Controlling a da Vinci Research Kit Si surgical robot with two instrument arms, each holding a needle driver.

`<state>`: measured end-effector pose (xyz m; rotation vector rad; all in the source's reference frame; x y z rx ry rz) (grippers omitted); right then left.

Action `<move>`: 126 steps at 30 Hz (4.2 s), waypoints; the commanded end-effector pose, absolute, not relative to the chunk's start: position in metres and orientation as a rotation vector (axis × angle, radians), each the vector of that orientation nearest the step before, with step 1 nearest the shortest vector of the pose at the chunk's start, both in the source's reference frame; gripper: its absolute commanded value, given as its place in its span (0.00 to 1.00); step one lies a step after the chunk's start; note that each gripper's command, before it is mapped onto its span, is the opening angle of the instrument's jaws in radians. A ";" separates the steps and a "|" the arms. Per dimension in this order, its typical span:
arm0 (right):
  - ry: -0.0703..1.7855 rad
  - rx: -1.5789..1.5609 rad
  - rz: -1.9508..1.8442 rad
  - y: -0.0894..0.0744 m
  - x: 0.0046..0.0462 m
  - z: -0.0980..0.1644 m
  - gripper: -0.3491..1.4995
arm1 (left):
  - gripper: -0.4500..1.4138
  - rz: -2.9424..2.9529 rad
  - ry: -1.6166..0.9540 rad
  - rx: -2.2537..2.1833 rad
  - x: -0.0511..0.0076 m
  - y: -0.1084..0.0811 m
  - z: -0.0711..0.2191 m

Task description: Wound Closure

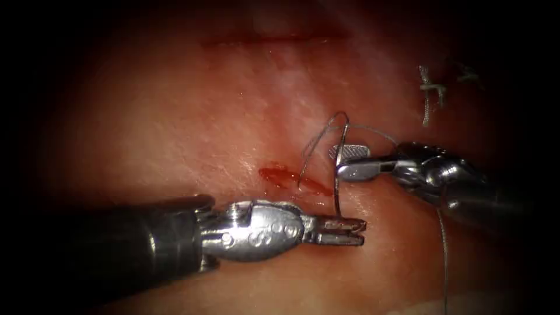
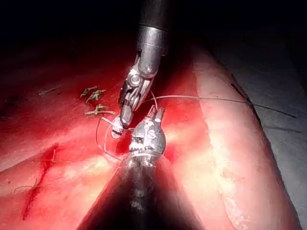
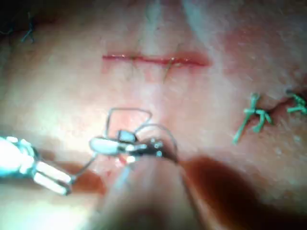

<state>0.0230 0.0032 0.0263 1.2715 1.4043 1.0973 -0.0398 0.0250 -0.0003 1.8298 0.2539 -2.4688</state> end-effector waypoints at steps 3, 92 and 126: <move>1.402 1.295 1.092 0.003 0.0240 0.027 0.40 | 0.00 -2.470 0.254 1.824 -0.0405 0.025 0.000; 1.424 0.185 0.580 0.004 0.0264 0.027 0.00 | 0.00 -2.941 1.667 0.802 -0.0355 0.030 0.019; 1.448 0.085 0.588 0.006 0.0264 0.027 0.00 | 0.69 -2.750 1.993 0.540 -0.0347 0.030 0.020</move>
